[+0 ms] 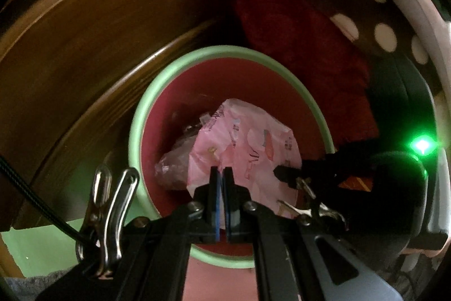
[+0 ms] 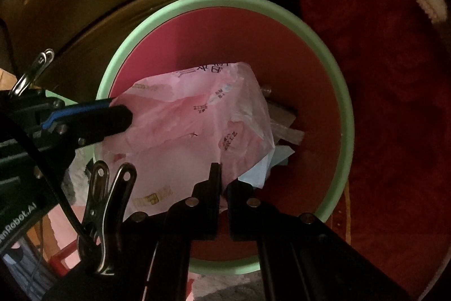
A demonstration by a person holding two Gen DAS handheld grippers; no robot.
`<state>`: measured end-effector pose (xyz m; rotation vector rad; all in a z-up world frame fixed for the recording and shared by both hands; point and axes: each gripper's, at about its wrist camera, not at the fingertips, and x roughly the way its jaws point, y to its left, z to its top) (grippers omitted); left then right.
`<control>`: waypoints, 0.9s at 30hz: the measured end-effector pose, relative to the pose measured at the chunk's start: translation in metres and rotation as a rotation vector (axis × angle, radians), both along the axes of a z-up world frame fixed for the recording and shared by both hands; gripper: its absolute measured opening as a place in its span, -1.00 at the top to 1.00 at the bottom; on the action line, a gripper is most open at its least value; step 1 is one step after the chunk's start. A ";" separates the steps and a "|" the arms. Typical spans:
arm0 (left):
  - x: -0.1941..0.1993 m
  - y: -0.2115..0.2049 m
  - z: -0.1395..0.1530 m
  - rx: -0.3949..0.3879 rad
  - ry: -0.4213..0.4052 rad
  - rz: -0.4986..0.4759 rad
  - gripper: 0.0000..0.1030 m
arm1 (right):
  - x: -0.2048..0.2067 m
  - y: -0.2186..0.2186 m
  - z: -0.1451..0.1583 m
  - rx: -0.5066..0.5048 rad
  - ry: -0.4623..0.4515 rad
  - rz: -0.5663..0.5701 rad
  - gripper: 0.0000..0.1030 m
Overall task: Collect trash
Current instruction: 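Open both grippers over the red bin to drop the pink package, then move both open tools back up toward the bedside table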
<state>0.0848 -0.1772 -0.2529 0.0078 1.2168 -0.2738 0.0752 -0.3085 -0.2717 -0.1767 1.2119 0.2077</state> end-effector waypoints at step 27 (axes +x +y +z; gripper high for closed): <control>-0.017 0.006 -0.001 0.127 -0.024 0.032 0.01 | -0.014 0.008 0.003 -0.117 -0.064 0.057 0.02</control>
